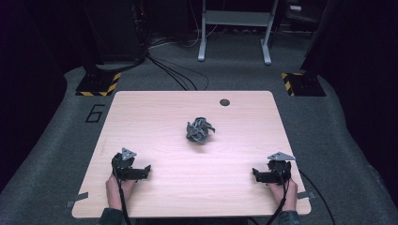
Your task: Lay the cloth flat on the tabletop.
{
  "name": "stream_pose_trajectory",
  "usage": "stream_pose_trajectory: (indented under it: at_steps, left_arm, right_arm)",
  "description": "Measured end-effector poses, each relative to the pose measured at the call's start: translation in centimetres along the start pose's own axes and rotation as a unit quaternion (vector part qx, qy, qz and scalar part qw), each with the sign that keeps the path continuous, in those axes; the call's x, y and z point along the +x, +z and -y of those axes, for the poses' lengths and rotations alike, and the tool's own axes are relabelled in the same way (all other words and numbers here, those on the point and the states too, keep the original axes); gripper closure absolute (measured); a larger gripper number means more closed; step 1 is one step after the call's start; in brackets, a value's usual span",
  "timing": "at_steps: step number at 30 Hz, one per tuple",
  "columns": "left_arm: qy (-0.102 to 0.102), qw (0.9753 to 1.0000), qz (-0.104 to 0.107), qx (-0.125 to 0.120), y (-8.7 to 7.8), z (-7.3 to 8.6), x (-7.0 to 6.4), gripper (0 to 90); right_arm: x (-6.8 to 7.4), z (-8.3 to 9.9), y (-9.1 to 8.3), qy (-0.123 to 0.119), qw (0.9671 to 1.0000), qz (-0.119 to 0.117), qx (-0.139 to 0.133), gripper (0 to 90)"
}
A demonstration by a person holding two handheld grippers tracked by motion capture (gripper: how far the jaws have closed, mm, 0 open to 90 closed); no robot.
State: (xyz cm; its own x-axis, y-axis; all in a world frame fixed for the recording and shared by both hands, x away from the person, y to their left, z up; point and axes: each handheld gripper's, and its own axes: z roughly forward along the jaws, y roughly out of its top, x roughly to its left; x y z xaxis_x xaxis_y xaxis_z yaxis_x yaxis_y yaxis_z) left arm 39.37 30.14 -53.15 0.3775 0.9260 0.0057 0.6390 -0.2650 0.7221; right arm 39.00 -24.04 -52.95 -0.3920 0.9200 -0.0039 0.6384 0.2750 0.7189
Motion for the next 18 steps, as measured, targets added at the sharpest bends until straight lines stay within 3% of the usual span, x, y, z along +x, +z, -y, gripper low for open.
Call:
stream_pose_trajectory:
  at_steps: [10,18]
  left_arm:
    - [-0.002,1.0,-0.002,0.0,-0.02,0.02,0.0,0.4]
    - [-0.002,1.0,-0.002,0.0,-0.02,0.03,-0.01,0.4]
  right_arm:
    - [0.08,-0.01,-0.15,-0.004,1.0,0.003,0.002,0.0]
    - [-0.76,-0.44,-0.7,0.027,0.9992,-0.024,-0.014,0.0]
